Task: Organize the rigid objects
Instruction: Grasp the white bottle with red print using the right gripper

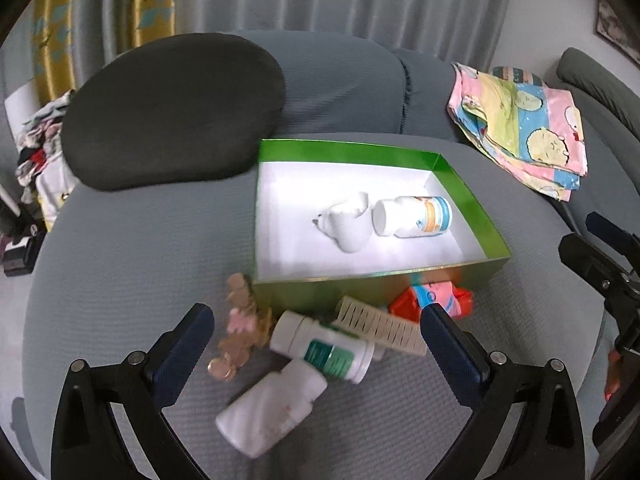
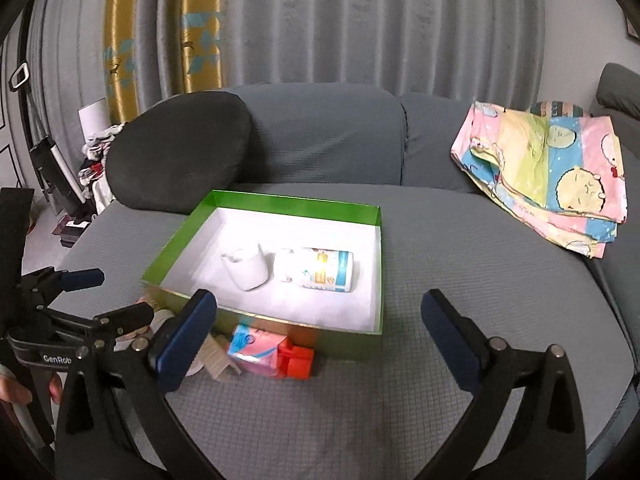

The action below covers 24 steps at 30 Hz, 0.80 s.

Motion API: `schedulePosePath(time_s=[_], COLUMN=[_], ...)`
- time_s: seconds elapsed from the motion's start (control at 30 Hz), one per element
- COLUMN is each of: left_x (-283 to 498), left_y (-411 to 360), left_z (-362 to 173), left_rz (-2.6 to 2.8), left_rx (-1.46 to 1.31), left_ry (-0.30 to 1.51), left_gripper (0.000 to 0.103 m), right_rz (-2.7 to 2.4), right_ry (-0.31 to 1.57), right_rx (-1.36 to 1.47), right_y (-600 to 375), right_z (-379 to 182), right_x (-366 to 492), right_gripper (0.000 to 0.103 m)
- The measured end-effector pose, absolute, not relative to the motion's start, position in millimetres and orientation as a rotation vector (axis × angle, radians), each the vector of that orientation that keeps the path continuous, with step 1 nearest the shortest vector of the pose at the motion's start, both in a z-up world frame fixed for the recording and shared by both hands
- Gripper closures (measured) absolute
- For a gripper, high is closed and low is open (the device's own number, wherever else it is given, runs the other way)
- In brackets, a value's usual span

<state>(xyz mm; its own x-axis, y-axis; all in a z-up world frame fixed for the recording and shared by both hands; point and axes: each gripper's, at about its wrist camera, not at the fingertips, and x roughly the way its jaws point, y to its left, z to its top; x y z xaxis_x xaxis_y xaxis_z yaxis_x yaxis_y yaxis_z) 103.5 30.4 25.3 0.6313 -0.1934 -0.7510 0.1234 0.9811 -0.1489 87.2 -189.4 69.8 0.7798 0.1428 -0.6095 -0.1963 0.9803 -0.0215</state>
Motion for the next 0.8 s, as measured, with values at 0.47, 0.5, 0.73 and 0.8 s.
schedulePosePath(time_s=[0.47,0.5,0.73,0.8], left_x=[48,45,31,31], left_y=[76,78,83,80], left_z=[13,10,-29,-38], left_rz=[-0.087,-0.085,-0.109,-0.115], left_rx=[-0.091,-0.085,-0.083,-0.077], left_ry=[0.874,0.879,0.959,0.973], left_gripper=[0.0,0.0,0.0,0.0], right_rz=[0.289,0.308,0.454,0.503], right_ry=[0.737,0.758,0.906,0.956], right_rx=[-0.064,-0.052,0.053,0.087], right_y=[-167,-164,-144,-134], right_z=[55,51,16,2], right_x=[52,50,49,50], right_gripper=[0.001,0.001,0.001,0.001])
